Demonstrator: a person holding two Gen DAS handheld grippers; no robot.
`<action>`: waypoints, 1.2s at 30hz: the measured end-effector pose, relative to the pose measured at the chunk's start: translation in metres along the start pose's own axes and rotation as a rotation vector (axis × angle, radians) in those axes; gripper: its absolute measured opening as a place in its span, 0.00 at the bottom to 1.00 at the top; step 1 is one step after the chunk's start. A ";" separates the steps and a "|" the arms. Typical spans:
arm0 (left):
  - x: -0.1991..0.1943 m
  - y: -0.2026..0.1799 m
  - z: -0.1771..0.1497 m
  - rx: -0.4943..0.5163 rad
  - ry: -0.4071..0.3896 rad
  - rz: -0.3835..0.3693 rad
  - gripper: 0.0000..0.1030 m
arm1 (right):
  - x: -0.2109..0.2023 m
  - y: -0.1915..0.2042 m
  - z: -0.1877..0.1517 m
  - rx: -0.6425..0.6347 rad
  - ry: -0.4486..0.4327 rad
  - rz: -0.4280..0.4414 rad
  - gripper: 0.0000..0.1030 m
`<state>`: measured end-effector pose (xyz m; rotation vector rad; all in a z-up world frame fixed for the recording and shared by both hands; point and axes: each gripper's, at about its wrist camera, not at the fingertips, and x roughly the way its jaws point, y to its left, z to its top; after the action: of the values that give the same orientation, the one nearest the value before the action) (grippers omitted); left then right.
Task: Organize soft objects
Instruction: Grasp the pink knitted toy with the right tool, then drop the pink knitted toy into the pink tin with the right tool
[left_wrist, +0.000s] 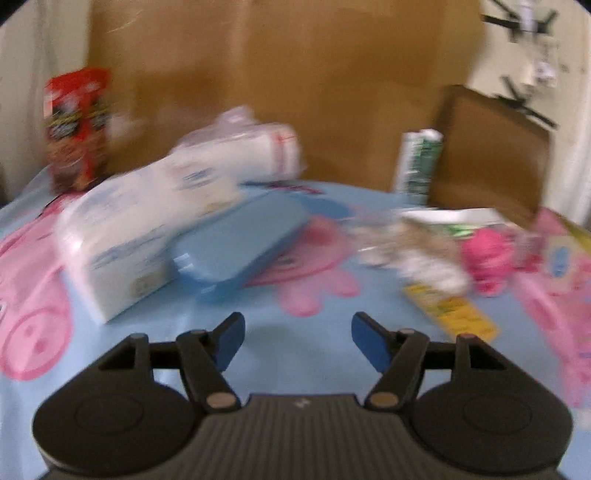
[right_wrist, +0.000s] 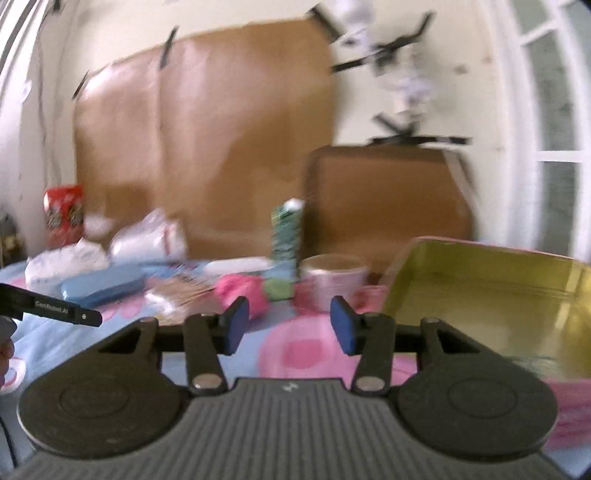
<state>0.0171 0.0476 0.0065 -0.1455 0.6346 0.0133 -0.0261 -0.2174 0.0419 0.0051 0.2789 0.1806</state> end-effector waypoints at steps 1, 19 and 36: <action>-0.001 0.007 0.000 -0.019 -0.014 -0.017 0.64 | 0.014 0.008 0.003 -0.007 0.023 0.017 0.50; -0.013 0.000 -0.004 0.058 -0.117 -0.102 0.66 | 0.030 0.024 -0.009 0.007 0.242 0.066 0.41; -0.018 -0.135 -0.017 0.219 0.168 -0.633 0.56 | -0.020 0.030 -0.049 -0.012 0.221 0.059 0.35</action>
<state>-0.0002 -0.0878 0.0212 -0.1315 0.7304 -0.6826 -0.0641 -0.1923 0.0008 -0.0185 0.4984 0.2415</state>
